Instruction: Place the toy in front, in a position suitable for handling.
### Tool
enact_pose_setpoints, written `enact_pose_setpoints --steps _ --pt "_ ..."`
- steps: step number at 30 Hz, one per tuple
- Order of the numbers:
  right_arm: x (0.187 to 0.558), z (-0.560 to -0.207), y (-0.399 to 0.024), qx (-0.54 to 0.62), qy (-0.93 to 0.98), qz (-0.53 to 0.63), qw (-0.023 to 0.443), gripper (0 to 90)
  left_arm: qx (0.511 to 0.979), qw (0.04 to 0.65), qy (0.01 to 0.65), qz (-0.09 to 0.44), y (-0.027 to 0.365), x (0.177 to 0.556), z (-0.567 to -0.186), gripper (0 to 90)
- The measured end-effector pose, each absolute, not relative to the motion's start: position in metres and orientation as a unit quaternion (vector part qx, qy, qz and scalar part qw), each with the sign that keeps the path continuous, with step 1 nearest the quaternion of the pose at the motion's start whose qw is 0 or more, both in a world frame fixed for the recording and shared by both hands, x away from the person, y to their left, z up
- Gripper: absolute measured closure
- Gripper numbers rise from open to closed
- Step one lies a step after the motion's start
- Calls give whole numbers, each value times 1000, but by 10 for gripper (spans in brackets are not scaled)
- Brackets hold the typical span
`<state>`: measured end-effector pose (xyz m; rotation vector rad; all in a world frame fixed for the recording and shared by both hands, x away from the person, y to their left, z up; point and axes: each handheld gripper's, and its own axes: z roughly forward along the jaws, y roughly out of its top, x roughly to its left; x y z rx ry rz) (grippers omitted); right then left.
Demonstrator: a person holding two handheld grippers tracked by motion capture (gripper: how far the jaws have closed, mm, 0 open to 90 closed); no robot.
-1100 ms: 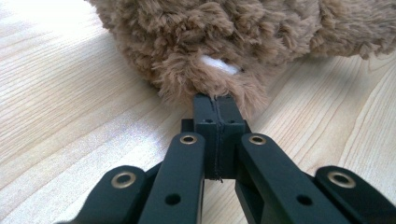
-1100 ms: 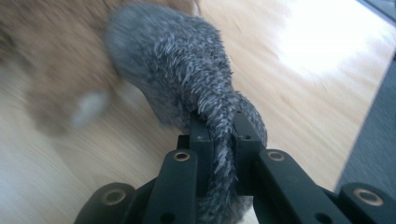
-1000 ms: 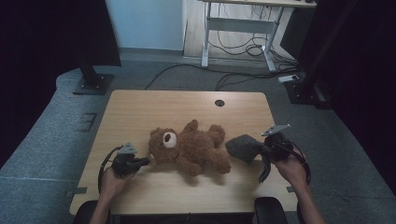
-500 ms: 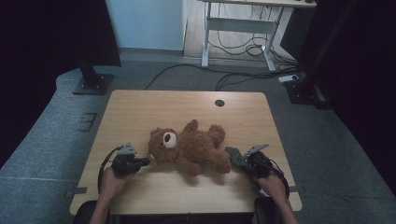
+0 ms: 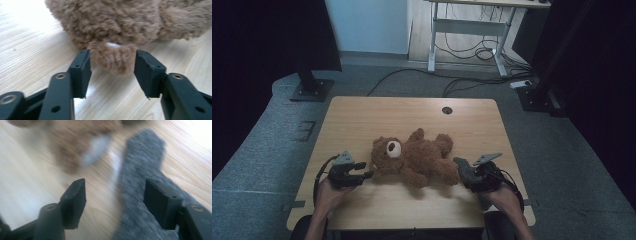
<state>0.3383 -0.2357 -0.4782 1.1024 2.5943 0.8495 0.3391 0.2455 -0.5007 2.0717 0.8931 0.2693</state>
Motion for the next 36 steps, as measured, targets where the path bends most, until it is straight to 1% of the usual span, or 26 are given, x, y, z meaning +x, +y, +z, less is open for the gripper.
enact_pose_setpoints --steps 2,5,9,12,14,15,16,17,19,21,24,30,33,36 --pt "337 -475 -227 362 879 297 90 323 832 419 350 105 242 338 -502 406" --pt "337 -474 -214 341 884 311 76 293 839 412 341 103 236 338 -506 369" --pt "340 -480 -198 333 888 309 75 262 843 400 343 107 230 341 -511 368" --pt "342 -487 -191 334 888 305 83 266 845 392 346 112 226 344 -514 430" --pt "344 -490 -188 336 886 309 82 318 847 385 346 120 224 344 -515 505" --pt "345 -492 -186 338 885 310 83 376 848 381 347 124 223 345 -516 558" --pt "345 -493 -186 335 887 307 86 454 847 381 348 124 223 345 -516 596" --pt "345 -494 -185 336 887 303 88 481 846 383 350 124 223 346 -515 631" --pt "344 -494 -185 337 885 308 90 569 847 379 350 127 221 346 -515 713" --pt "342 -491 -184 332 886 307 99 620 849 375 348 131 219 345 -513 778" --pt "339 -482 -185 324 886 311 115 640 848 381 343 134 217 343 -509 812" --pt "342 -454 -191 317 877 331 142 642 832 421 336 135 221 340 -492 821" --pt "350 -445 -192 318 875 335 146 634 826 427 345 130 223 344 -491 821" --pt "359 -446 -190 322 874 334 143 615 825 419 358 124 225 349 -499 821"
